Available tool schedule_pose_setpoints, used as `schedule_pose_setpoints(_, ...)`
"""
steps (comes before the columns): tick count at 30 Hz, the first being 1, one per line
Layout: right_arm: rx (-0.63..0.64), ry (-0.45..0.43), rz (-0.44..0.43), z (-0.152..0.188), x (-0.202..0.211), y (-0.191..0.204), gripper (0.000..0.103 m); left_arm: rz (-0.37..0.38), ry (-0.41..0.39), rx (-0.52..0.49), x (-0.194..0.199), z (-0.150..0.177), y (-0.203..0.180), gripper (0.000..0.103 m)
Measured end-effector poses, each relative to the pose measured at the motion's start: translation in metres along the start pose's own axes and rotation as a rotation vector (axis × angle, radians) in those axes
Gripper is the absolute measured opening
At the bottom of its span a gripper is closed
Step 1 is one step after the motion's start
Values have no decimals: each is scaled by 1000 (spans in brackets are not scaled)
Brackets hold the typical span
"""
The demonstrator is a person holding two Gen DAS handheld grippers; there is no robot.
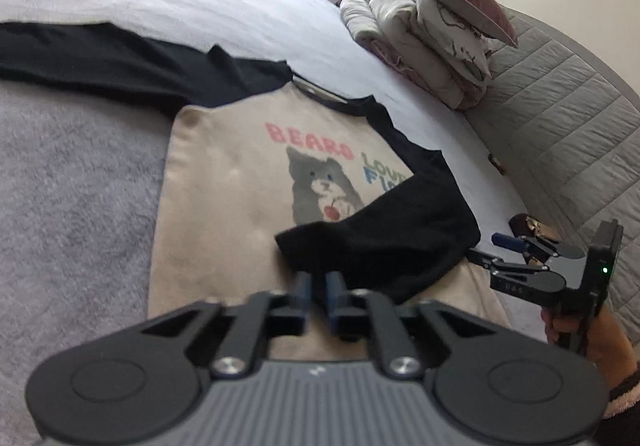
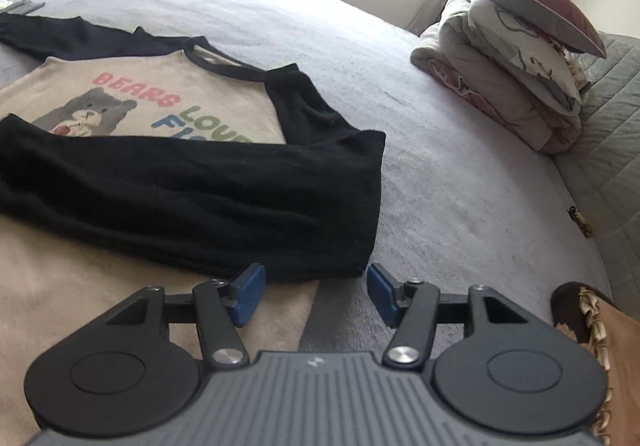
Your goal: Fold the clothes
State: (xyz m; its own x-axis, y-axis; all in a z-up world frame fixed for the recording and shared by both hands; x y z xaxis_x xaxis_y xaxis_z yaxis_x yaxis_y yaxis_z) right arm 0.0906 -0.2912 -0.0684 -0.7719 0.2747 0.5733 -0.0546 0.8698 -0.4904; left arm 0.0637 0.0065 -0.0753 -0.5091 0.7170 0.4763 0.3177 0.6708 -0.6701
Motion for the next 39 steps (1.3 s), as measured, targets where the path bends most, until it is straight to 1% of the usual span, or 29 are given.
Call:
schedule_pose_setpoints(1,3,-10,-11,-2,5,3,60,-2,-10,11,0,-1,2,53)
schedule_pose_setpoints(2,8,-30,-34,-5,11,8,60,2,-23,16,-1,-3,4,55)
schedule_pose_setpoints(6,78,-162,-189,-20,47,48,60,15,-66,-6,-6,-16,9,55)
schedule_pose_setpoints(8,104,-225,-274,-27,65,73,58,23,-70,-34,-15,-22,9,52)
schedule_pose_setpoints(9,104,-243,-321,-30,73,85,56,23,-64,-45,-20,-23,11,50)
schedule_pose_setpoints(11,92,-251,-428,-34,84,107,51,25,-52,-57,-30,-25,14,37)
schedule_pose_setpoints(12,95,-246,-473,-34,87,118,49,25,-47,-62,-33,-24,15,35)
schedule_pose_setpoints(13,105,-244,-501,-33,89,128,49,24,-44,-70,-35,-24,16,29)
schedule_pose_setpoints(14,128,-243,-512,-32,90,137,48,19,-40,-79,-35,-23,16,17)
schedule_pose_setpoints(15,158,-243,-507,-29,90,144,48,14,-36,-87,-35,-23,15,8)
schedule_pose_setpoints(16,184,-244,-498,-27,88,150,48,11,-39,-91,-33,-23,14,5)
schedule_pose_setpoints(17,191,-252,-493,-26,87,154,46,9,-44,-93,-32,-23,13,5)
schedule_pose_setpoints(19,165,-258,-508,-30,87,154,25,-9,-53,-100,-28,-23,9,5)
schedule_pose_setpoints(20,148,-255,-505,-33,86,151,9,-17,-55,-96,-25,-23,8,5)
schedule_pose_setpoints(22,111,-267,-506,-41,89,145,8,-32,-57,-82,-19,-24,5,5)
schedule_pose_setpoints(24,75,-311,-523,-49,100,137,8,-58,-58,-78,-11,-25,3,5)
schedule_pose_setpoints(26,34,-347,-576,-54,113,129,8,-92,-56,-112,0,-26,1,5)
schedule_pose_setpoints(28,11,-360,-639,-58,125,125,8,-108,-46,-126,12,-25,1,5)
schedule_pose_setpoints(29,11,-362,-657,-59,129,125,6,-108,-43,-124,17,-23,1,5)
schedule_pose_setpoints(30,17,-363,-678,-59,132,127,0,-117,-40,-121,22,-22,3,5)
schedule_pose_setpoints(32,17,-357,-729,-59,137,131,0,-144,-32,-117,31,-19,7,5)
schedule_pose_setpoints(34,22,-349,-755,-58,140,135,1,-165,-10,-116,34,-17,11,5)
schedule_pose_setpoints(36,34,-338,-737,-55,140,137,2,-176,25,-110,32,-12,14,5)
schedule_pose_setpoints(37,36,-333,-712,-54,136,135,3,-182,42,-110,30,-10,16,6)
schedule_pose_setpoints(38,34,-334,-671,-54,132,129,6,-189,56,-111,28,-8,19,7)
schedule_pose_setpoints(39,31,-336,-628,-54,127,122,15,-199,65,-116,26,-7,20,8)
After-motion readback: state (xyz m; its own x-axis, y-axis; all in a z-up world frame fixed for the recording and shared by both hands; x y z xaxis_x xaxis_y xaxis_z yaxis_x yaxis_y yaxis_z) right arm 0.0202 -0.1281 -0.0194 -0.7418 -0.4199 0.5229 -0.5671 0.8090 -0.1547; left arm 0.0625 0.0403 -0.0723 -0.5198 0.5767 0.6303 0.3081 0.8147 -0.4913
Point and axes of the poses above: each gripper's, at about its wrist camera, not at the fingertips, and x roughly against the way its jaws point, y to its left, z to its underside, the point moved 9 cm from there along -x, roughly the way its jaws point, and after that the axes turned 14 degrees about z, right-handed, at the moved point
